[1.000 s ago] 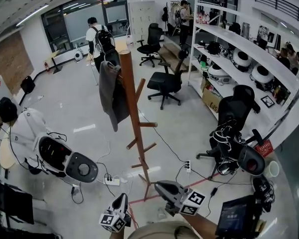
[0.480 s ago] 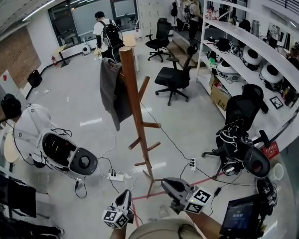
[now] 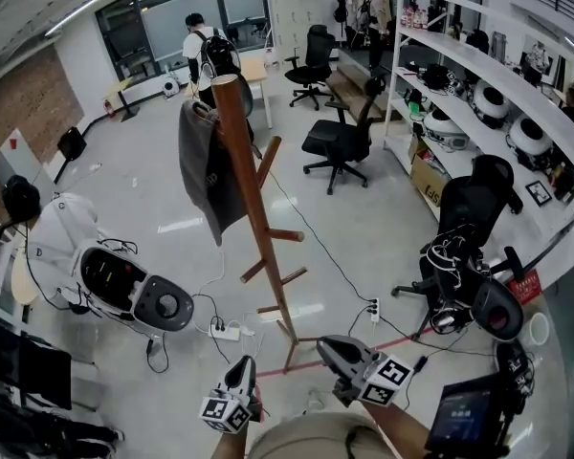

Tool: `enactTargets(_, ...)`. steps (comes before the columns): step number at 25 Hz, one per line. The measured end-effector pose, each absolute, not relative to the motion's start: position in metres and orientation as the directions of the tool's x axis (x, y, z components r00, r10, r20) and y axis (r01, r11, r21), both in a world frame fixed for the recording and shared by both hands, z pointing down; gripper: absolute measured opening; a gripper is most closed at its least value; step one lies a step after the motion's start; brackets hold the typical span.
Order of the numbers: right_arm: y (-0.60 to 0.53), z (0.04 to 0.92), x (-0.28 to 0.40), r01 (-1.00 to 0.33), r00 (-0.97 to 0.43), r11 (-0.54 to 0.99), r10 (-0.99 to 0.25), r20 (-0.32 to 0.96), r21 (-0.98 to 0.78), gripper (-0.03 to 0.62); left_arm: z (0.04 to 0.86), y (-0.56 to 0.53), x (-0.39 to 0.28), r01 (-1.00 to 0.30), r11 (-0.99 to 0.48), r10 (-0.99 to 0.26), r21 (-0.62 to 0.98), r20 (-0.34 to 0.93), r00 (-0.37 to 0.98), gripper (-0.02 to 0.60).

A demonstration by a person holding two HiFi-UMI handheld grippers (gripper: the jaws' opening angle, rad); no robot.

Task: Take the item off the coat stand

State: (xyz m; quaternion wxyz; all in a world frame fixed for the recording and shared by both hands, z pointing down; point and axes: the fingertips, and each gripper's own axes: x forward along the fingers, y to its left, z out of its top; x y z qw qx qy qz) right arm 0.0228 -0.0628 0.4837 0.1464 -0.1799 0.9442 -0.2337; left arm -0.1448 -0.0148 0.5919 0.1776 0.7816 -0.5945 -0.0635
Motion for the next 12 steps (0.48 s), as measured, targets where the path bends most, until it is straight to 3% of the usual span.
enactTargets(12,-0.071,0.490,0.030,-0.290,-0.884,0.815,-0.429,-0.185,-0.501,0.015,0.596,-0.025,-0.149,-0.910,-0.204,-0.961,0.360,0.104,0.256,0.020)
